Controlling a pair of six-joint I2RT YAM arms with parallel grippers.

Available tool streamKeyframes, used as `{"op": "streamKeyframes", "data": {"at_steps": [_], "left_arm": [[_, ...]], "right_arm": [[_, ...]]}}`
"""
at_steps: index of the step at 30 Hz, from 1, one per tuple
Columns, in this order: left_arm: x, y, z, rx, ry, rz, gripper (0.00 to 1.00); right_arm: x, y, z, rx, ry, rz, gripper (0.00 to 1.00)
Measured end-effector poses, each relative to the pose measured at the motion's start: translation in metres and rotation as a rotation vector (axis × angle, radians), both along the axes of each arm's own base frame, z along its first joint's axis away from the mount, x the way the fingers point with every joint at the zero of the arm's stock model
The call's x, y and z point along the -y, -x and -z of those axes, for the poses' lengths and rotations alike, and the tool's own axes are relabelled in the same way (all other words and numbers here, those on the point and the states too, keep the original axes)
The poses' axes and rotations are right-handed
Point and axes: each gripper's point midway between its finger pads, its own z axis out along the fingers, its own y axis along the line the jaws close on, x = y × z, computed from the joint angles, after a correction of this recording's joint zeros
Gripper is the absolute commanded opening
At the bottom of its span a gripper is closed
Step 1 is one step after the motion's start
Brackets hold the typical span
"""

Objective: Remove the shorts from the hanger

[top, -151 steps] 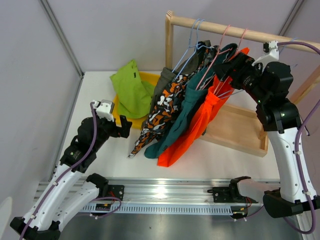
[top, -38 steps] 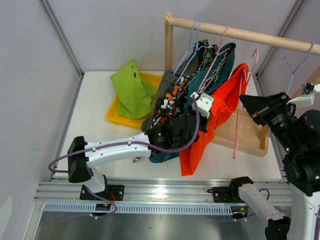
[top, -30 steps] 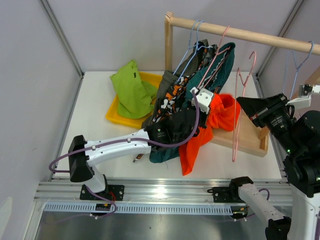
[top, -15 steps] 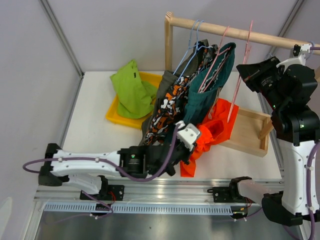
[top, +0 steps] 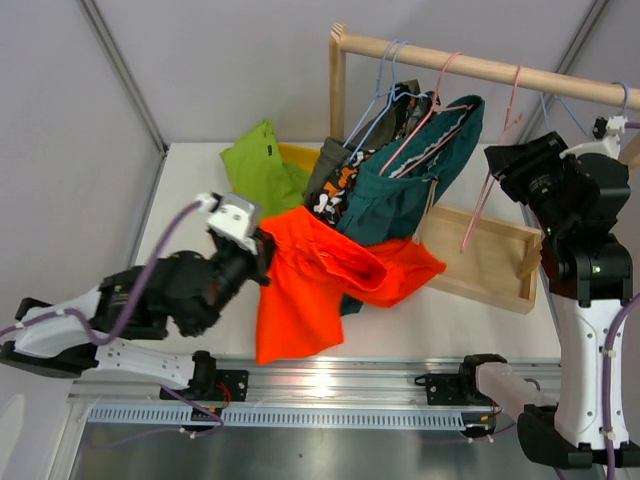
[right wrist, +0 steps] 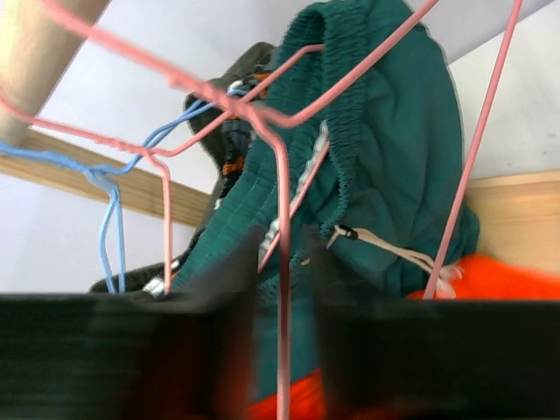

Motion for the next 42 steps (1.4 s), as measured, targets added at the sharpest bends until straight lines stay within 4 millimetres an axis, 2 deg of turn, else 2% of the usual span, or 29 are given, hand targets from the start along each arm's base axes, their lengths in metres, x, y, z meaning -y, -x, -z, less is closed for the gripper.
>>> {"op": "streamKeyframes", "data": {"at_steps": [1,3,4,10,15,19,22,26,29,31,34,37,40,42], "left_arm": [[-0.013,-0.003,-0.011,0.014,0.015,-0.026,0.0],[-0.041,-0.008,-0.032,0.052,0.032,-0.078,0.0],[-0.052,-0.01,-0.04,0.067,0.04,-0.099,0.0],[-0.126,-0.024,-0.105,0.19,0.096,-0.278,0.0],[-0.175,-0.029,-0.153,0.258,0.126,-0.415,0.0],[-0.204,-0.029,-0.183,0.275,0.17,-0.469,0.0],[-0.216,-0.029,-0.194,0.283,0.174,-0.486,0.0],[-0.208,-0.03,-0.193,0.299,0.108,-0.496,0.0],[-0.19,-0.035,-0.186,0.342,-0.042,-0.557,0.0],[-0.174,-0.05,-0.178,0.367,-0.163,-0.62,0.0],[-0.151,-0.089,-0.154,0.357,-0.34,-0.686,0.0],[-0.146,-0.14,-0.129,0.298,-0.447,-0.712,0.0],[-0.168,-0.185,-0.108,0.197,-0.482,-0.779,0.0],[-0.184,-0.202,-0.113,0.163,-0.431,-0.822,0.0]], "right_arm": [[0.0,0.004,0.0,0.005,0.002,-0.002,0.8],[0.001,0.015,-0.002,0.022,0.01,-0.006,0.95],[0.001,0.021,-0.003,0.03,0.009,-0.008,0.99],[0.001,0.055,-0.005,0.062,0.018,-0.019,0.99],[0.0,0.075,0.001,0.078,0.02,-0.032,0.99],[-0.002,0.084,0.016,0.051,0.026,-0.048,0.99],[-0.005,0.085,0.028,0.026,0.024,-0.064,0.99],[-0.011,0.084,0.037,0.006,0.022,-0.095,0.99],[-0.015,0.085,0.041,0.0,0.029,-0.124,0.99],[-0.017,0.085,0.041,0.002,0.036,-0.136,0.99],[-0.018,0.087,0.041,0.005,0.053,-0.153,0.99],[-0.019,0.088,0.041,0.01,0.069,-0.164,0.99],[-0.02,0.09,0.041,0.018,0.084,-0.175,1.0],[-0.021,0.091,0.041,0.02,0.093,-0.183,0.99]]}}
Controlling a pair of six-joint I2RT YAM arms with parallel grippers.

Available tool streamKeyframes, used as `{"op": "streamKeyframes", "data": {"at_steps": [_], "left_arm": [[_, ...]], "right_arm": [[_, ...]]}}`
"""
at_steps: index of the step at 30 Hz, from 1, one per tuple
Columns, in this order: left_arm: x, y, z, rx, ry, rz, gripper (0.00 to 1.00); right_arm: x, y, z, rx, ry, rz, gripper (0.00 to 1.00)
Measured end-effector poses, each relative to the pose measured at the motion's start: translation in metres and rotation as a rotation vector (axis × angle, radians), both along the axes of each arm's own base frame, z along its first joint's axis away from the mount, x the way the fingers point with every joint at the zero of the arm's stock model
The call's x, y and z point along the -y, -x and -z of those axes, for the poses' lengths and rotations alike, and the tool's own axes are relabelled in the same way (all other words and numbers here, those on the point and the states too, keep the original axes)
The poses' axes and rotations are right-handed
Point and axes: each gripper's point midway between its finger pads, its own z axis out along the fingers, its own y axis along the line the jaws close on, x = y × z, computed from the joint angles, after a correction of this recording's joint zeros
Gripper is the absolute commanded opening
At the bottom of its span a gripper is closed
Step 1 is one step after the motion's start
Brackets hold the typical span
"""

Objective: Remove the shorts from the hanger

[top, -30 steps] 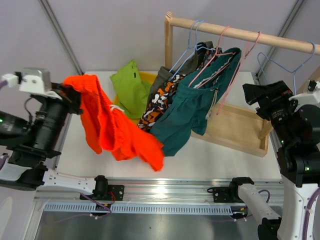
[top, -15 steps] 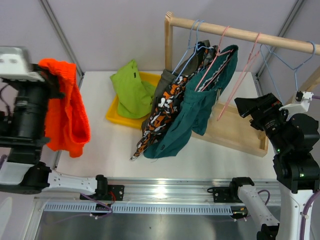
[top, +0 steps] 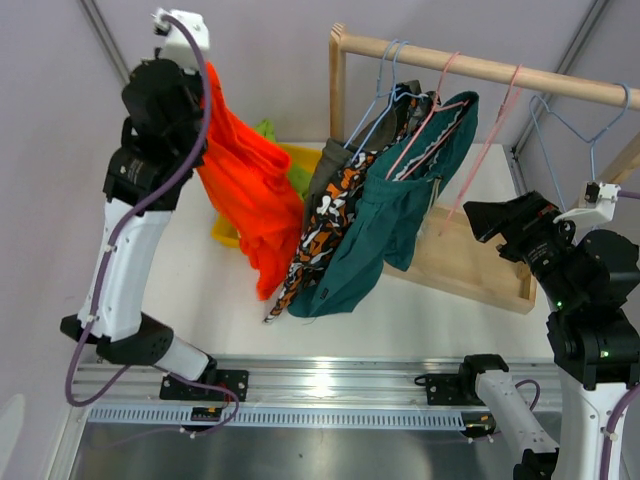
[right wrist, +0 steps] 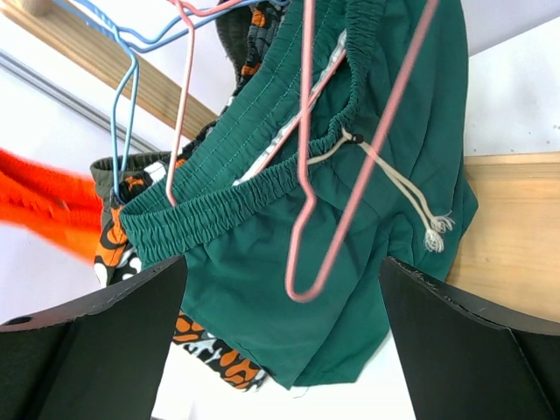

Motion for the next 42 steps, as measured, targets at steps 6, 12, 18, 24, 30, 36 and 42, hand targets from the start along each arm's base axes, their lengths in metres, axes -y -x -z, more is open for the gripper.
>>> {"op": "streamKeyframes", "data": {"at_steps": [6,12,18,24,30,36,42], "left_arm": [[-0.008,-0.018,-0.048,0.168,0.175,0.004,0.0],[0.026,-0.047,-0.067,0.262,0.259,0.15,0.0],[0.074,-0.1,-0.028,0.175,0.271,0.283,0.0],[0.105,-0.124,0.005,0.091,0.305,0.385,0.0],[0.11,-0.127,-0.002,0.122,0.34,0.418,0.0],[0.089,-0.142,0.062,0.039,0.365,0.339,0.01],[0.071,-0.149,0.211,-0.222,0.385,0.239,0.86]], "right_arm": [[-0.002,0.001,0.0,0.006,0.022,-0.02,0.99],[-0.004,0.002,0.004,0.007,0.029,-0.033,0.99],[-0.004,-0.002,0.021,-0.029,0.03,-0.036,0.99],[-0.005,-0.005,0.031,-0.048,0.03,-0.038,0.99],[-0.007,-0.006,0.037,-0.057,0.026,-0.05,0.99],[-0.012,-0.004,0.033,-0.034,0.022,-0.08,0.99],[-0.03,0.001,0.002,0.069,0.009,-0.195,0.99]]}}
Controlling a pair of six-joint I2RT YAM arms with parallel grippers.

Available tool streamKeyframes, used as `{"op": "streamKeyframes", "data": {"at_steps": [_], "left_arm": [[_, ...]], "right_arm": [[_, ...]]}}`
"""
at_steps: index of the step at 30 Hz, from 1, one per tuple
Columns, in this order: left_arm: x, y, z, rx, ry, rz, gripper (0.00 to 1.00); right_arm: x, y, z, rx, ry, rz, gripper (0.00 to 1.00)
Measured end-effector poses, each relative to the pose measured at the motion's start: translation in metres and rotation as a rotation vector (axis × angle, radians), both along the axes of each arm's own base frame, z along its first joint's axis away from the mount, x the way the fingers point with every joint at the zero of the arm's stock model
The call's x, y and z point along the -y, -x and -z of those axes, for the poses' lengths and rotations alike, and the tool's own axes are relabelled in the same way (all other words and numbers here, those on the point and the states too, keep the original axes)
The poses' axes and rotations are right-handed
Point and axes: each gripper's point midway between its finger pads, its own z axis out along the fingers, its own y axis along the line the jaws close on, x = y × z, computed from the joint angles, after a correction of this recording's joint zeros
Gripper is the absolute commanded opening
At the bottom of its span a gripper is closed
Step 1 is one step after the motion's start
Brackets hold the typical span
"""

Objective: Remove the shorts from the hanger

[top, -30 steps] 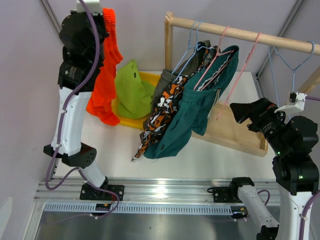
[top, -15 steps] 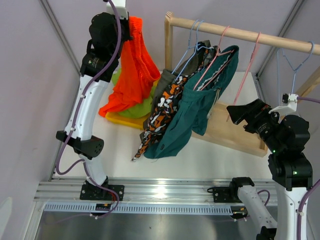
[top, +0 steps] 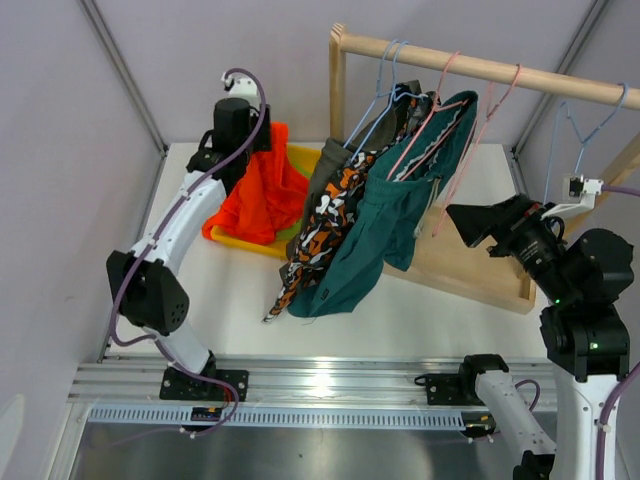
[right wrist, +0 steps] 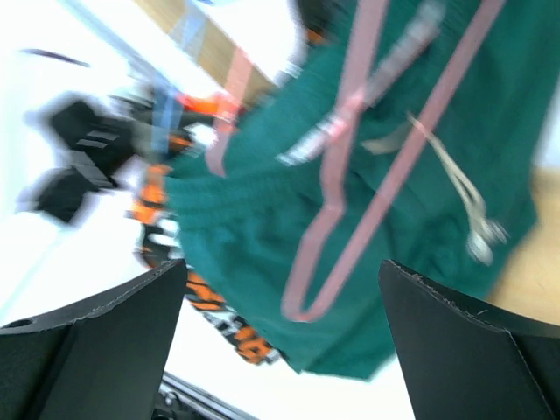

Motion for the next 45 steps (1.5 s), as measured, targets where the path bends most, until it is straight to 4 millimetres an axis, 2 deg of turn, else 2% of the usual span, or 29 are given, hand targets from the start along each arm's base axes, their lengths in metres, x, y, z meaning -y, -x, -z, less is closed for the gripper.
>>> {"op": "streamKeyframes", "data": {"at_steps": [2,6,8,11,13,16,20,22,25,28,32,35,40,45], "left_arm": [[-0.004,-0.003,0.032,-0.074,0.017,-0.015,0.99],[-0.008,0.001,0.057,-0.123,0.065,-0.031,0.99],[-0.01,0.015,0.065,-0.148,0.077,-0.029,0.99],[-0.013,0.041,0.058,-0.139,0.102,-0.015,0.99],[-0.016,0.064,0.043,-0.103,0.126,0.002,0.99],[-0.023,0.103,0.015,-0.022,0.16,0.028,0.99],[-0.031,0.151,-0.013,0.081,0.203,0.067,0.99],[-0.033,0.169,-0.019,0.114,0.214,0.083,0.99],[-0.037,0.185,-0.011,0.118,0.215,0.091,0.99],[-0.037,0.193,0.008,0.088,0.208,0.099,0.99],[-0.037,0.197,0.036,0.029,0.192,0.101,0.99],[-0.037,0.199,0.049,0.004,0.182,0.104,0.99],[-0.038,0.202,0.059,-0.009,0.18,0.106,0.99],[-0.037,0.204,0.058,-0.001,0.183,0.113,0.99]], "right_arm": [[-0.006,0.002,-0.021,0.058,-0.01,-0.037,0.99],[-0.016,-0.002,-0.068,0.172,-0.036,-0.101,0.99],[-0.021,-0.008,-0.087,0.208,-0.051,-0.13,0.98],[-0.026,-0.027,-0.108,0.234,-0.074,-0.16,0.98],[-0.031,-0.039,-0.112,0.228,-0.089,-0.177,0.98],[-0.044,-0.056,-0.111,0.204,-0.097,-0.206,0.95],[-0.066,-0.085,-0.095,0.143,-0.087,-0.227,0.92],[-0.074,-0.099,-0.083,0.109,-0.075,-0.222,0.92],[-0.084,-0.116,-0.065,0.057,-0.052,-0.205,0.91],[-0.085,-0.126,-0.056,0.039,-0.035,-0.174,0.91],[-0.084,-0.131,-0.059,0.057,-0.035,-0.142,0.86],[-0.085,-0.134,-0.057,0.062,-0.038,-0.13,0.85],[-0.091,-0.143,-0.049,0.052,-0.035,-0.123,0.82],[-0.097,-0.151,-0.041,0.041,-0.028,-0.118,0.63]]}}
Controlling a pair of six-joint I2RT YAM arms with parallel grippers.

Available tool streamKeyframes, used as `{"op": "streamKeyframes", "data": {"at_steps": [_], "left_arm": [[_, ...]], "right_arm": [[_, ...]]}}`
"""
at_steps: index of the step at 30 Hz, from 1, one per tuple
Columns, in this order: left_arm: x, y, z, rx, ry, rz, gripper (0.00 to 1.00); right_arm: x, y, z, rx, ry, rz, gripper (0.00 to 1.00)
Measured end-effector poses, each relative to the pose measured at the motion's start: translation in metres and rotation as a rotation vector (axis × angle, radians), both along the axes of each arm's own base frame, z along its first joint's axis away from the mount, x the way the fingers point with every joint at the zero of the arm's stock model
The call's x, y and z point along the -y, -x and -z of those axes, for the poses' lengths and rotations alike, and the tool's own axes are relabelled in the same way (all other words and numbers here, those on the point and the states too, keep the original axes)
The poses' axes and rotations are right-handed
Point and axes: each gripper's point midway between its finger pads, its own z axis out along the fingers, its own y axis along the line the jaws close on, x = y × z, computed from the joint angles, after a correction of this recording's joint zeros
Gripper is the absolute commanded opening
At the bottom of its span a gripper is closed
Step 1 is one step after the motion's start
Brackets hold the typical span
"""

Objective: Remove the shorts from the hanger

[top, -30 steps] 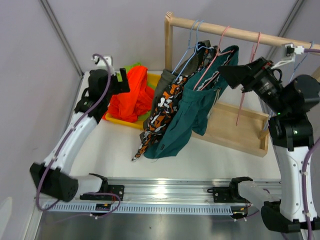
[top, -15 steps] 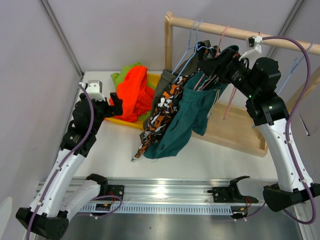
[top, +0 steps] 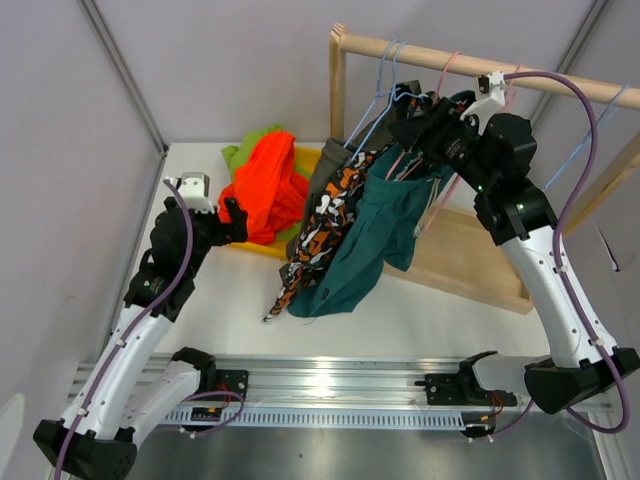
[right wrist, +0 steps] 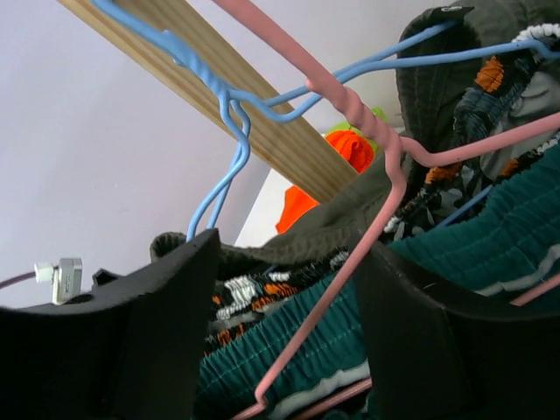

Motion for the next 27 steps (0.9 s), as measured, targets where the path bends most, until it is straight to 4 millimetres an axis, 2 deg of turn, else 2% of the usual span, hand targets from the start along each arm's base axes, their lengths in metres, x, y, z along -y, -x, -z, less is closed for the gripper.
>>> {"op": "streamKeyframes", "data": {"at_steps": [1,2,4,5,6,7,8,14,17,19,24,26,27], "left_arm": [[0.0,0.001,-0.001,0.003,0.001,0.0,0.99],[0.0,0.001,-0.001,0.006,0.002,0.001,0.99],[0.0,0.002,-0.001,0.007,0.003,0.005,0.99],[0.001,0.002,-0.001,0.006,0.003,0.007,0.99],[0.001,0.002,0.0,0.005,0.003,0.007,0.99],[0.001,0.002,0.001,0.004,0.002,0.008,0.99],[0.001,0.002,0.001,0.003,0.002,0.008,0.99],[0.009,0.005,-0.002,0.01,0.003,0.052,0.99],[0.037,0.017,-0.017,0.036,0.005,0.162,0.99],[0.061,0.029,-0.041,0.078,0.016,0.267,0.99],[0.135,0.087,-0.133,0.268,0.133,0.609,0.99],[0.156,0.108,-0.156,0.324,0.179,0.723,0.99],[0.164,0.114,-0.162,0.336,0.192,0.759,0.99]], "right_arm": [[-0.001,-0.001,0.001,-0.001,0.0,0.0,0.59],[-0.001,-0.002,0.001,-0.001,0.001,0.002,0.48],[-0.001,-0.003,0.004,-0.005,0.005,0.006,0.38],[-0.001,-0.005,0.006,-0.009,0.006,0.011,0.26],[-0.001,-0.005,0.006,-0.009,0.009,0.011,0.22],[-0.001,-0.005,0.008,-0.017,0.004,0.012,0.05],[-0.002,-0.006,0.009,-0.02,0.002,0.013,0.0],[0.006,-0.011,0.015,-0.054,-0.017,0.067,0.0],[0.01,-0.006,0.013,-0.053,-0.018,0.077,0.0],[0.013,0.0,0.01,-0.052,-0.02,0.082,0.0],[0.018,0.023,-0.017,-0.01,-0.063,0.067,0.0],[0.019,0.035,-0.033,0.02,-0.087,0.052,0.0],[0.019,0.042,-0.042,0.035,-0.102,0.041,0.0]]}}
